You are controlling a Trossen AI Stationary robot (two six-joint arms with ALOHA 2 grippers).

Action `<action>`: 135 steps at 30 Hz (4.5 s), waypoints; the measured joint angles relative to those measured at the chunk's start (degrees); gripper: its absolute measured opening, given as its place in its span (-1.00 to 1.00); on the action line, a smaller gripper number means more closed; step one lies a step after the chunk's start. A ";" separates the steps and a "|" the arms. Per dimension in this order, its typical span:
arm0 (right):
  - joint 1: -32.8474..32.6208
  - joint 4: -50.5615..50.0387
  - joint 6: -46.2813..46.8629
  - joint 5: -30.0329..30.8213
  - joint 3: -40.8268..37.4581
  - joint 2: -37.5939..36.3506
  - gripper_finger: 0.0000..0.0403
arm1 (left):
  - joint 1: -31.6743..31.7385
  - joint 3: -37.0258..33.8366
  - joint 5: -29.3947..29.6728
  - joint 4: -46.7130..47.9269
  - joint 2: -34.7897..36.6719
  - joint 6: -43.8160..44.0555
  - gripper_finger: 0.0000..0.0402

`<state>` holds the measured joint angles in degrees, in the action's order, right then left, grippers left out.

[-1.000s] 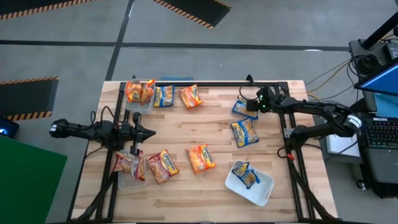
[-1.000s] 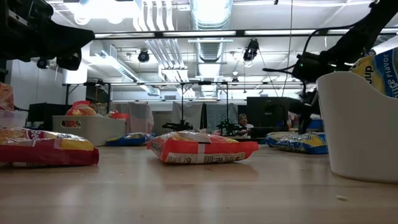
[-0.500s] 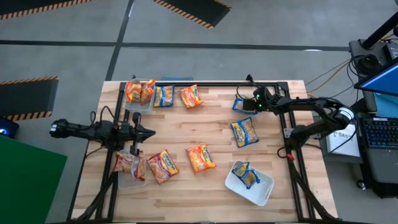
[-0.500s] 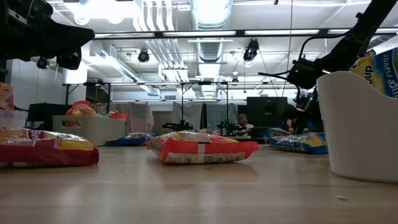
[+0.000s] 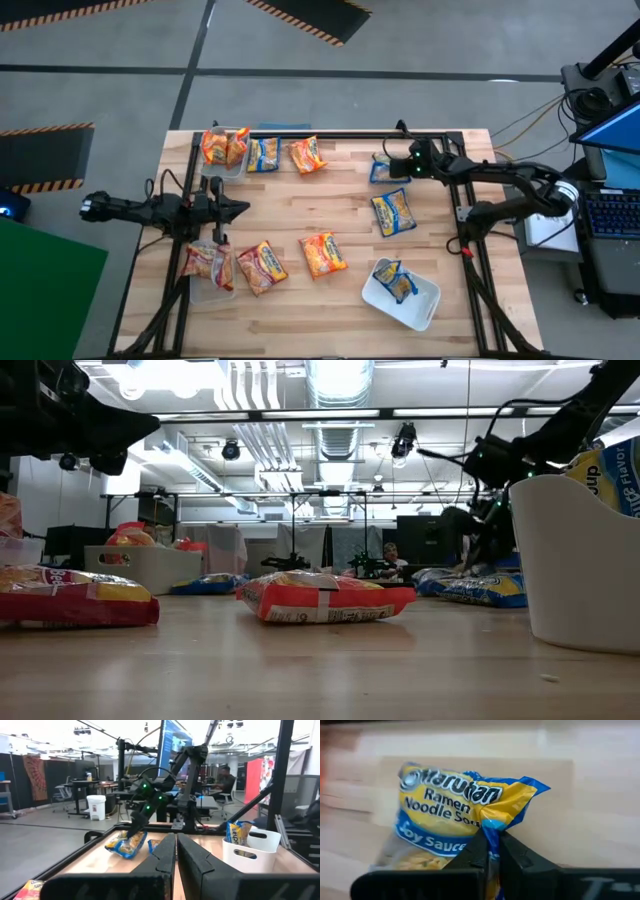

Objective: Sort Maruchan noodles
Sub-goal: Put the blue noodle pack into the white bin

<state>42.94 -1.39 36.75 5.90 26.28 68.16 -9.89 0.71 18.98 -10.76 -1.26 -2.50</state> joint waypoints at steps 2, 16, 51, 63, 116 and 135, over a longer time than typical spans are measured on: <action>-1.04 1.17 -0.04 0.07 0.00 -1.41 -0.93 | -0.02 0.00 0.01 0.00 0.00 0.00 -1.00; -8.48 -0.04 5.92 -0.21 0.05 -11.00 -0.93 | 0.00 0.00 0.00 -0.31 0.00 0.00 -1.00; -6.91 -20.06 5.09 3.11 3.74 -8.02 0.41 | -0.01 0.02 0.00 -0.33 0.00 0.00 -1.00; -6.93 -7.58 4.61 -0.05 2.38 2.84 0.40 | 0.00 0.02 0.00 -0.33 0.00 0.00 -1.00; -28.87 19.72 3.70 5.12 2.43 -2.39 -0.94 | -0.02 0.02 0.02 -0.74 0.00 -0.24 -1.00; -30.28 19.99 10.65 11.15 2.51 10.62 -0.62 | -0.01 0.02 0.04 -1.07 0.01 -0.22 -1.00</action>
<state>12.66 18.59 47.40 17.05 28.80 78.79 -9.90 0.73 19.03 -11.84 -1.25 -2.72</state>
